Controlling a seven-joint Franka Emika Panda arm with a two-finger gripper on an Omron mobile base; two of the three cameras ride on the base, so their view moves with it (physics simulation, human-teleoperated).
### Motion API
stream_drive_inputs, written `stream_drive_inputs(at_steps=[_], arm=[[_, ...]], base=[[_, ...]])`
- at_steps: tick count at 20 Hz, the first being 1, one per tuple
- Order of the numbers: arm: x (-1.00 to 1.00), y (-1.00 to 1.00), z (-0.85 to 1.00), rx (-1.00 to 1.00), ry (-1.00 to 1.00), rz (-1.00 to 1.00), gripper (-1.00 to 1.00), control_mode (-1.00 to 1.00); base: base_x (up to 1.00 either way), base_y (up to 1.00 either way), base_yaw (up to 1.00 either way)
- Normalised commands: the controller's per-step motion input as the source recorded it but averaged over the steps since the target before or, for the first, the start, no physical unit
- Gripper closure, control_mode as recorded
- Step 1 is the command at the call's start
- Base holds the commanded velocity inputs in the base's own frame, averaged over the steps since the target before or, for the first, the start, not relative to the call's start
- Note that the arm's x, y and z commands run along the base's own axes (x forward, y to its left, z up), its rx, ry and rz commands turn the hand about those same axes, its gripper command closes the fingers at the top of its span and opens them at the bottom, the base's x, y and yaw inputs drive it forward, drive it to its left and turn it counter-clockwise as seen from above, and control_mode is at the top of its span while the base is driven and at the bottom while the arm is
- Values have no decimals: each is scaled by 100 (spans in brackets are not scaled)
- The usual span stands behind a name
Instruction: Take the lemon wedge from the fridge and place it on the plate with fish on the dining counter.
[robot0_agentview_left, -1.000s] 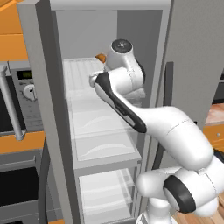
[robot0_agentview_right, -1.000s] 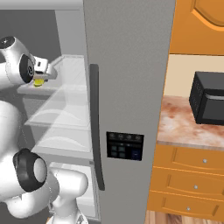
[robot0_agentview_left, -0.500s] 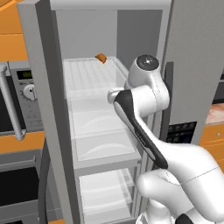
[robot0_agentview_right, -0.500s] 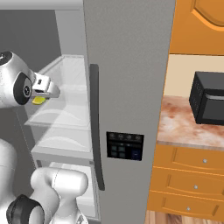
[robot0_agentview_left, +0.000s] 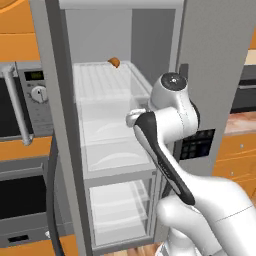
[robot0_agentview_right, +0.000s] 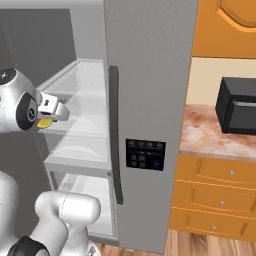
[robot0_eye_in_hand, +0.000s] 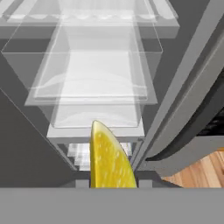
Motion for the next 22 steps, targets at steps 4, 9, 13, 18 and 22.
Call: stream_drive_inputs(at_steps=[4, 9, 13, 18, 22], arm=[[0, 0, 0, 0, 0, 0, 100, 100], [0, 0, 0, 0, 0, 0, 100, 100], [0, 0, 0, 0, 0, 0, 100, 100], [0, 0, 0, 0, 0, 0, 100, 100], [0, 0, 0, 0, 0, 0, 100, 100]], base=[[-100, -58, 35], [-100, -75, 55], [-100, -75, 56], [-96, -54, 66], [-87, -41, 73]])
